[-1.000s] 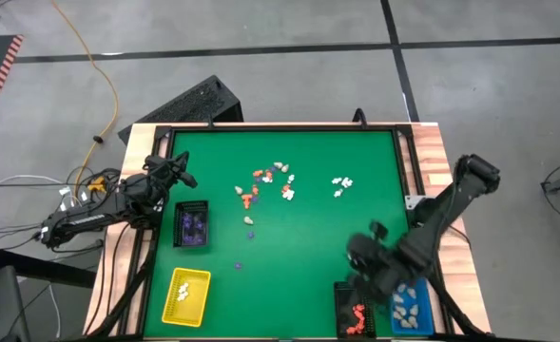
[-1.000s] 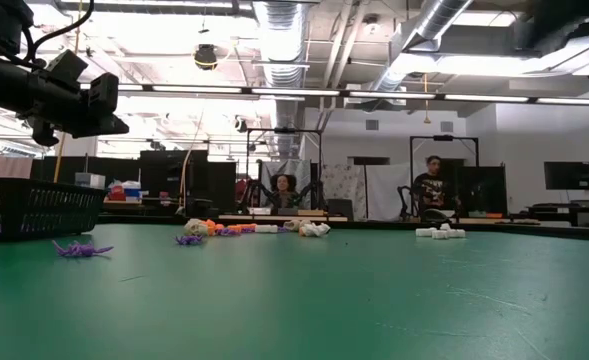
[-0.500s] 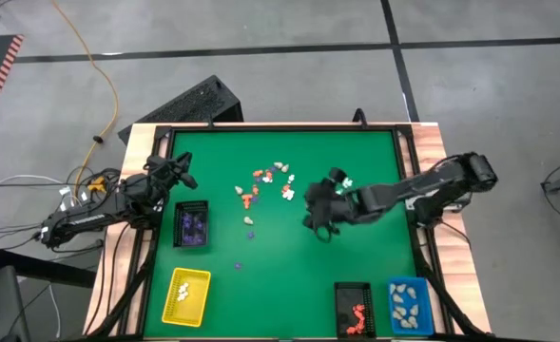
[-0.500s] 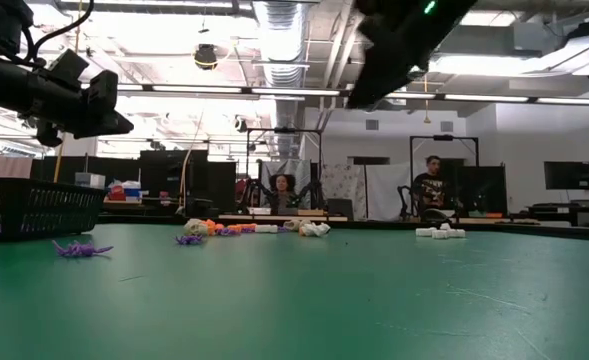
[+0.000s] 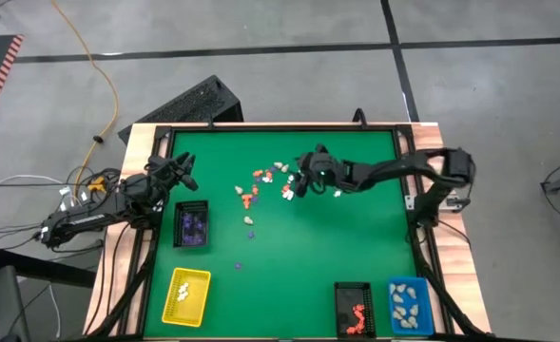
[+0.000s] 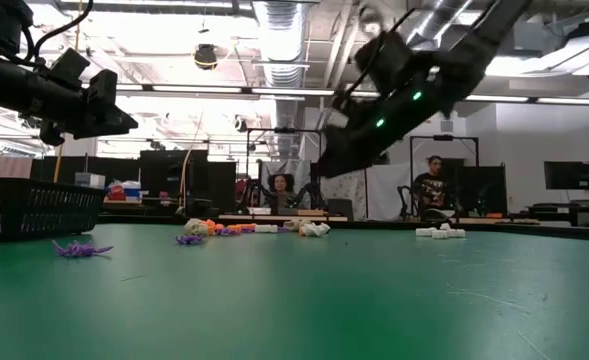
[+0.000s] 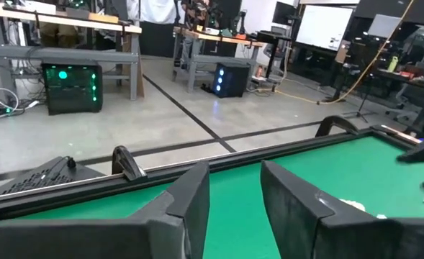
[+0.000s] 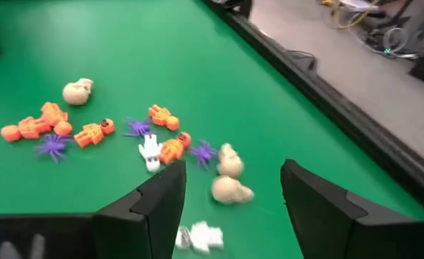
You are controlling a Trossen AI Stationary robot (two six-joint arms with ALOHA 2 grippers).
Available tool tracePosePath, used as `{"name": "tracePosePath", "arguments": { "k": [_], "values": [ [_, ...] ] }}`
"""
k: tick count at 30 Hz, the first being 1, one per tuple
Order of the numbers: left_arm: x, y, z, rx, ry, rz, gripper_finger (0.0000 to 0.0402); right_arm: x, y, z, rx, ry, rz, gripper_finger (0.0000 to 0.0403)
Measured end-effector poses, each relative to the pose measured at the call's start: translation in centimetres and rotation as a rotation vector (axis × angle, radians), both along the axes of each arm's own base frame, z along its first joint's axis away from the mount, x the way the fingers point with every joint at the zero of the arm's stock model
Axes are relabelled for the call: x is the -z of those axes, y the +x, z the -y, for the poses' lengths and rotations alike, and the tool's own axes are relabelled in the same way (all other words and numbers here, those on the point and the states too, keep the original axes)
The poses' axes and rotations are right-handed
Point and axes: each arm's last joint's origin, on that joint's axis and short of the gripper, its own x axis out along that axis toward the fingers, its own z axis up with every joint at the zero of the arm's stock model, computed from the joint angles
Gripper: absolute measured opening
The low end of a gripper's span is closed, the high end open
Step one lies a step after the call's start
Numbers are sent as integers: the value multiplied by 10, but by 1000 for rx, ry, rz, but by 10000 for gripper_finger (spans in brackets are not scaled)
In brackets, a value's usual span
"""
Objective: Sort Halloween decoration
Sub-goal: Put the white skull toy into the blue basket
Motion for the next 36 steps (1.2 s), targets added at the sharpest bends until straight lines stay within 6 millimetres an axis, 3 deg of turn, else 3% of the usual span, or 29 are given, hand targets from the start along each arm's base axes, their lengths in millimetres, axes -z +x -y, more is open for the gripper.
{"name": "tracePosePath", "arguments": {
  "k": [3, 12, 21, 26, 36],
  "values": [
    [0, 0, 0, -4, 0, 1, 117, 19, 13, 10, -28, 20, -58, 245],
    [0, 0, 0, -8, 12, -19, 117, 39, 37, 35, -11, 44, -84, 245],
    [0, 0, 0, -9, 14, -23, 117, 41, 34, 38, 4, 63, -92, 245],
    [0, 0, 0, -10, 14, -22, 117, 62, 37, 41, 14, 103, -123, 245],
    [0, 0, 0, -17, 12, -27, 117, 69, 38, 46, 81, 180, -95, 233]
  ]
}}
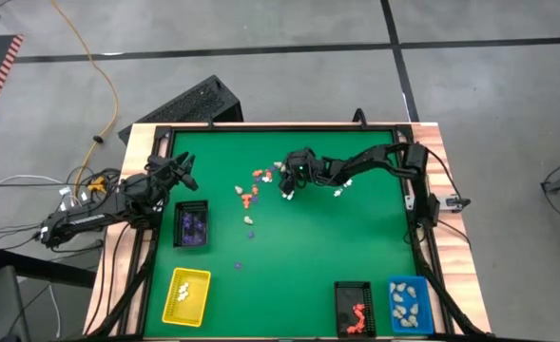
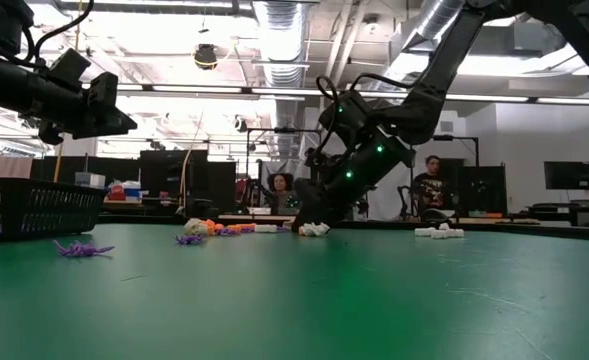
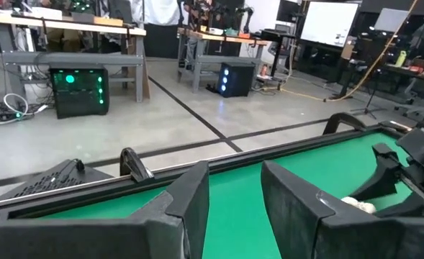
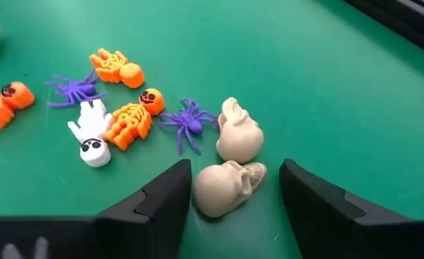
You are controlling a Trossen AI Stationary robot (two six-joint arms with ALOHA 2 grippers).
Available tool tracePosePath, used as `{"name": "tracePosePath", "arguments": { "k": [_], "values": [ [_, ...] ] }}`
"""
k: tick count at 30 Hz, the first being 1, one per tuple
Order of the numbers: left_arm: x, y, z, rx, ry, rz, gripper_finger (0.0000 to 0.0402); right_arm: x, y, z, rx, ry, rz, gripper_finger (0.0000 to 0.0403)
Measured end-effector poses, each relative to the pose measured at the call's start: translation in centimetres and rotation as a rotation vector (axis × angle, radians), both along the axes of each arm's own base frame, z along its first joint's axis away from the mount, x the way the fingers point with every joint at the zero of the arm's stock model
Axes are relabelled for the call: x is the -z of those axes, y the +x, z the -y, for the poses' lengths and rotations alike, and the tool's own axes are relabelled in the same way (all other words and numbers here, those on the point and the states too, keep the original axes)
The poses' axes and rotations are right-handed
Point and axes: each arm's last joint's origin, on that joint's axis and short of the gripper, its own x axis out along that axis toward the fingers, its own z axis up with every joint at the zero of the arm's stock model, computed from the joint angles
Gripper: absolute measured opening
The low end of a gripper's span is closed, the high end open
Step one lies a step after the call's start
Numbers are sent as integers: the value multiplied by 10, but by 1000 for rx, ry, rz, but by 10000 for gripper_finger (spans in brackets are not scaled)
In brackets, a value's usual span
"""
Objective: Sort Halloween decoration
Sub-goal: Put the white skull toy into the blue basket
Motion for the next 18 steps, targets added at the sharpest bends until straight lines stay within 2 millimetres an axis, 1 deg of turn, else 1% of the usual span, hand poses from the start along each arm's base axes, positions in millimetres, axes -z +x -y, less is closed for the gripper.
{"name": "tracePosePath", "arguments": {
  "k": [2, 11, 14, 18],
  "values": [
    [0, 0, 0, 0, -2, -1, 117, 1, -1, 1, 16, 21, 2, 215],
    [0, 0, 0, 0, -2, -2, 117, 2, 0, -4, 15, 34, -4, 115],
    [0, 0, 0, 0, -2, -2, 117, 2, 0, -5, 18, 29, -6, 101],
    [0, 0, 0, 0, -2, -2, 117, 2, 1, -7, 12, 30, -7, 97]
  ]
}}
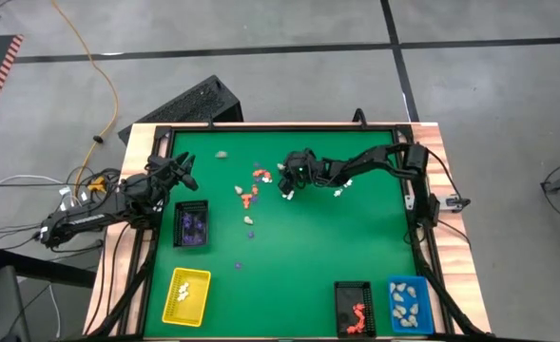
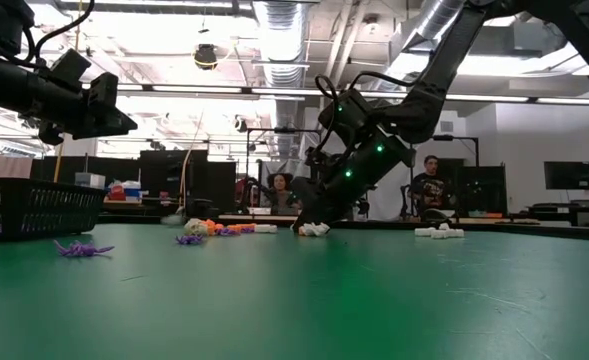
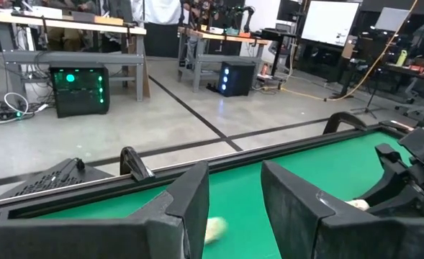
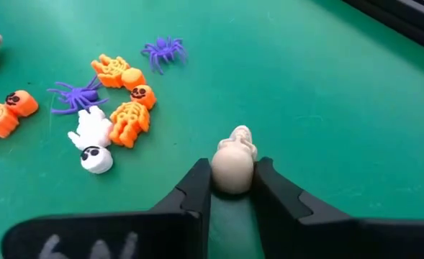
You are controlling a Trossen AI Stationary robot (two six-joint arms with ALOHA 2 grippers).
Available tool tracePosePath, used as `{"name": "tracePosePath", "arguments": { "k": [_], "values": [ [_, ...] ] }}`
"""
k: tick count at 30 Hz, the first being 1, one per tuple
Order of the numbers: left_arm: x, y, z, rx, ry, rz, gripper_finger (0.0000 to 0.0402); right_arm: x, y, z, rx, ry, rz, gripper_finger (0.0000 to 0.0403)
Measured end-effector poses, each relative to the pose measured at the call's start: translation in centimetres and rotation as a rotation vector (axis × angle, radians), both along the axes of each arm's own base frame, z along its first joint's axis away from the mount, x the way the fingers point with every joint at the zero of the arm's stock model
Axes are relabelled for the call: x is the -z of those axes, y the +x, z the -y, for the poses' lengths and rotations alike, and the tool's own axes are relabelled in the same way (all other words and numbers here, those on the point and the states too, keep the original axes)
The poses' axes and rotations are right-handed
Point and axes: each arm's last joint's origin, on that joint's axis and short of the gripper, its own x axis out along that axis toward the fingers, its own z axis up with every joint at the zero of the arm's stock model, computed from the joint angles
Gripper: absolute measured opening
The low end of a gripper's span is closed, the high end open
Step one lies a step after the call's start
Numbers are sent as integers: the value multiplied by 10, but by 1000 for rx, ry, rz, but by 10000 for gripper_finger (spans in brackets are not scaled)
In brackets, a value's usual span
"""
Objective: Sort Halloween decoration
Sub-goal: Put the white skull toy into the blue basket
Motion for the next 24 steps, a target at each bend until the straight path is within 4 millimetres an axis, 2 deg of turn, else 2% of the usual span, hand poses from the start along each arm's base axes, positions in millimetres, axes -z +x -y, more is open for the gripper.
{"name": "tracePosePath", "arguments": {
  "k": [9, 13, 19, 24],
  "values": [
    [0, 0, 0, 0, 0, 0, 117, -2, 3, -9, -18, -3, 15, 95],
    [0, 0, 0, 1, 0, 0, 117, -10, 4, -14, -37, -7, 33, 95],
    [0, 0, 0, 11, 0, 0, 117, -30, 12, -32, -117, -40, 67, 95],
    [1, 1, 0, 17, -6, 0, 117, -50, 33, -56, -202, -71, 134, 95]
  ]
}}
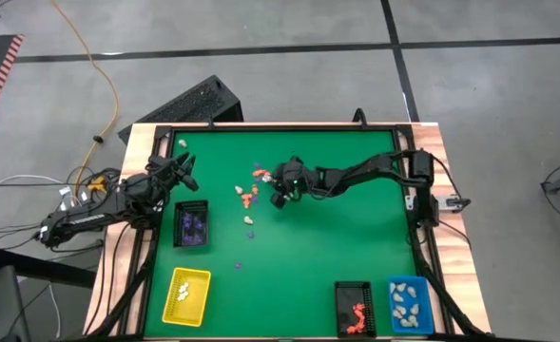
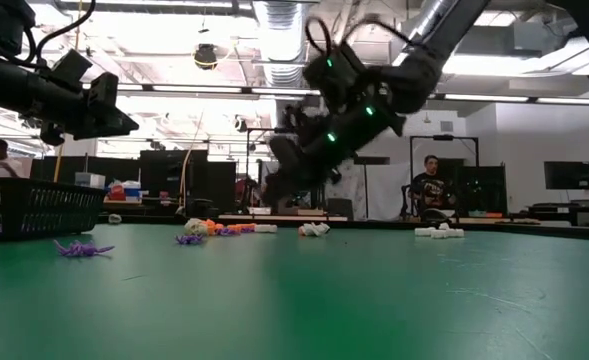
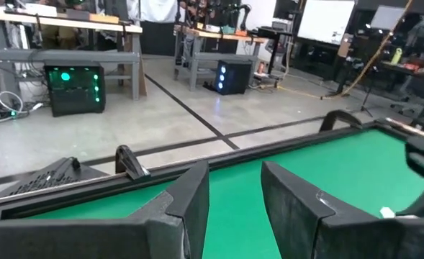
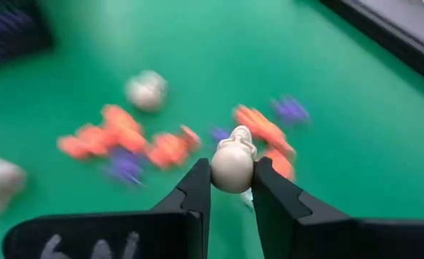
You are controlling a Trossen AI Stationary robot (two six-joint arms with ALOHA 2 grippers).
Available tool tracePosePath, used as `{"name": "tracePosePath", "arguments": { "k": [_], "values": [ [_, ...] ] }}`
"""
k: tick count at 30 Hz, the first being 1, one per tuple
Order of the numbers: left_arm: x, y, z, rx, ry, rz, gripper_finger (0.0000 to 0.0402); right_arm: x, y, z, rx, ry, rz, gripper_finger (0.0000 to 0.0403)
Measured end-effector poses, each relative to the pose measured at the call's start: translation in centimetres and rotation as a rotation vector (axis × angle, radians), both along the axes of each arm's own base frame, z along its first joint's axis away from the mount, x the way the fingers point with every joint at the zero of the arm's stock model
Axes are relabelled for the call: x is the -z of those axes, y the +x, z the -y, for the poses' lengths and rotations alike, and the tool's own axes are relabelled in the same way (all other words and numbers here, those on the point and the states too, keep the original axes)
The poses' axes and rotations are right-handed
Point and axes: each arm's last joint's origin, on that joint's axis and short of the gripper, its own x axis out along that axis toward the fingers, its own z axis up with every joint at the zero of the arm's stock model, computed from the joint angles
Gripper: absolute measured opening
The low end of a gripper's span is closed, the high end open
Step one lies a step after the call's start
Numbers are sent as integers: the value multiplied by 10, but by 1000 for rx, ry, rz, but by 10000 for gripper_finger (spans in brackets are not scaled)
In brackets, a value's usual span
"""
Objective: Sort Halloween decoration
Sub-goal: Put the white skull toy into the blue basket
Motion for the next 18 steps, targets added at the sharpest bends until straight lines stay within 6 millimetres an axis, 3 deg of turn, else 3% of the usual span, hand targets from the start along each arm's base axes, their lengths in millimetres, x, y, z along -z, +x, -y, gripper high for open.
{"name": "tracePosePath", "arguments": {
  "k": [11, 18],
  "values": [
    [0, 0, 0, 12, -34, 50, 117, -63, 40, -87, -295, -149, 163, 95],
    [0, 2, 1, 79, -68, 97, 117, -86, 48, -117, -376, -209, 226, 95]
  ]
}}
